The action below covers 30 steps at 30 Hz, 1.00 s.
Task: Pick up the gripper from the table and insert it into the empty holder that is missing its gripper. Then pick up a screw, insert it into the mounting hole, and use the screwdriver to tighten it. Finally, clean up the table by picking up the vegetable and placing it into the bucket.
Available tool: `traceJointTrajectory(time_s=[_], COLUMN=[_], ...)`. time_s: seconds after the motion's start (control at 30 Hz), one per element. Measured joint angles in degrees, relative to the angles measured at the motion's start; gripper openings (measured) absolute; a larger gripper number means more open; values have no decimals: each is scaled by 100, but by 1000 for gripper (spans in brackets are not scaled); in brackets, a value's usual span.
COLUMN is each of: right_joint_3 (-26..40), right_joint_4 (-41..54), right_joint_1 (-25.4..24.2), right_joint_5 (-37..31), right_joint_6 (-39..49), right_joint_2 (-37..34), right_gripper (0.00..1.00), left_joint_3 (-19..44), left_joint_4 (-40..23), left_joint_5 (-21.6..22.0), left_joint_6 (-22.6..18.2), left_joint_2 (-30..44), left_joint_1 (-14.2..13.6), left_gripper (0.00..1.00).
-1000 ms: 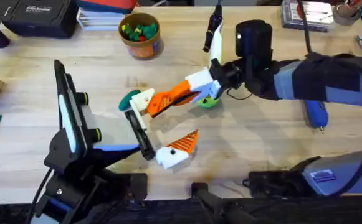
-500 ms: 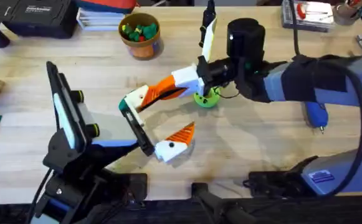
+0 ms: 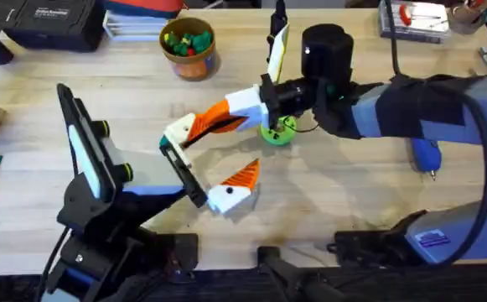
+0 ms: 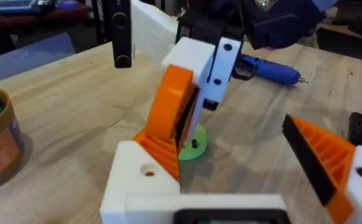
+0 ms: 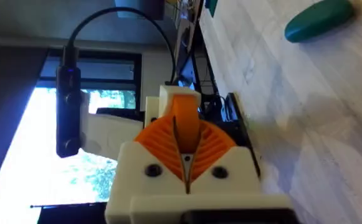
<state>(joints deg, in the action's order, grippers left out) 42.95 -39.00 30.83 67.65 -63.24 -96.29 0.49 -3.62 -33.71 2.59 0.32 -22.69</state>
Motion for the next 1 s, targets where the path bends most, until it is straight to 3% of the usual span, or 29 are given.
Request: traceJointTrajectory(time_s=[0.73, 1.0], right_joint_3=[8, 8], right_joint_4=[-2, 7], right_joint_1=[46, -6], right_joint_5=[-141, -27], right_joint_6=[-2, -3], right_joint_2=[2, -10], right_gripper=[9, 112], left_joint_3=[2, 4], left_joint_4=[-2, 0], left_joint_5=[78, 38], left_joint_6=[46, 23], left_joint_2=[0, 0], left_joint_1=[10, 8], left_gripper=[986, 986])
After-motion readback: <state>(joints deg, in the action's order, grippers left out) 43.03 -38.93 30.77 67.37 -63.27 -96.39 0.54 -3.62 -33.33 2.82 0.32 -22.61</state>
